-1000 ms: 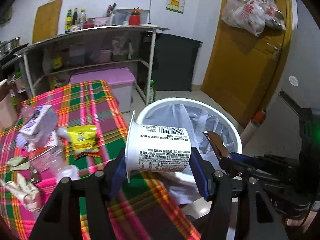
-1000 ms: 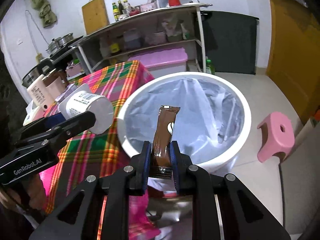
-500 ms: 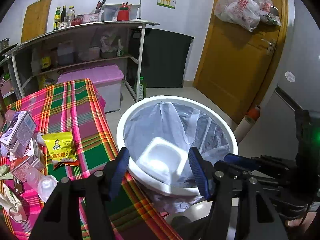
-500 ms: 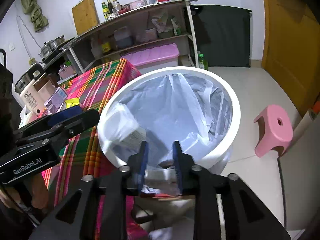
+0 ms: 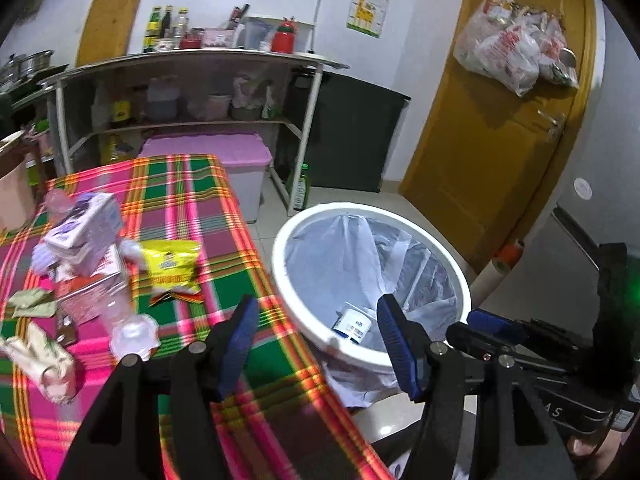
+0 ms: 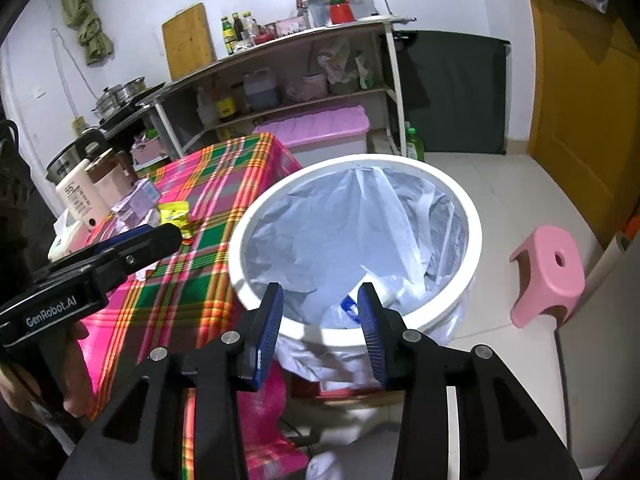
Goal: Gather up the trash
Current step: 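Move both grippers back over the table toward the remaining trash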
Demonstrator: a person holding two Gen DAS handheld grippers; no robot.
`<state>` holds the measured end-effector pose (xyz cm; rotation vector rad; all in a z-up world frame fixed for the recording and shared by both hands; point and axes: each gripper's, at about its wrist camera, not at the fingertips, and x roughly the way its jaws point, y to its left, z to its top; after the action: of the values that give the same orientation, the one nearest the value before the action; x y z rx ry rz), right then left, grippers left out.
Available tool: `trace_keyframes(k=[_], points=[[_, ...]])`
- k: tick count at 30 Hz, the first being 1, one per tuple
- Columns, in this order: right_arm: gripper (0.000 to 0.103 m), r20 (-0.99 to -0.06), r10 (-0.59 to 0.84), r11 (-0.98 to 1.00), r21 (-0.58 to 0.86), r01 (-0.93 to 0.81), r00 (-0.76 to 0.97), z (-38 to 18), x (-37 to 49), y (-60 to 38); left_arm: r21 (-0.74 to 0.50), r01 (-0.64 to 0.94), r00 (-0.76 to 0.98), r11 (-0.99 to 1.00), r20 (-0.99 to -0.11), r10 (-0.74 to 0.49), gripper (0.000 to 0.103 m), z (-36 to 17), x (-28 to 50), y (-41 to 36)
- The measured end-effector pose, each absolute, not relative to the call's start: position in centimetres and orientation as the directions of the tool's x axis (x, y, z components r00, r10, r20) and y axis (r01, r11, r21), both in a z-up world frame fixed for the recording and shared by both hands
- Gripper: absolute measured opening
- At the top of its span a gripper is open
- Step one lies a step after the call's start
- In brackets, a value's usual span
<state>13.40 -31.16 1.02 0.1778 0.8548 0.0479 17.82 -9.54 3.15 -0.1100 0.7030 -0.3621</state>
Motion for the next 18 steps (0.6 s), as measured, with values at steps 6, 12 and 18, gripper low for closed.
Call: trace_keyframes(k=[6,12,18], points=[[0.040,-0.732,0.129,0.988,0.155,-0.021,0.670,2.1,12.4,-29.2,-0.212,0.224,0.735,0.951,-0.605,-0.307,0.064,3.6,15.9,-7.4],[0.040,-0.735,0.152,0.988,0.133,-0.079,0.660,2.4,12.0,-26.4,-0.203,0.164,0.757,0.965,-0.601,-0.255,0.064,3.4,13.8,-5.1],[0.040,-0.728,0.207,0.978,0.153,-0.140,0.654,2.2,11.9,-24.2,-0.175,0.114,0.768,0.978,-0.609,-0.198,0.064,2.9,12.1,-3.2]])
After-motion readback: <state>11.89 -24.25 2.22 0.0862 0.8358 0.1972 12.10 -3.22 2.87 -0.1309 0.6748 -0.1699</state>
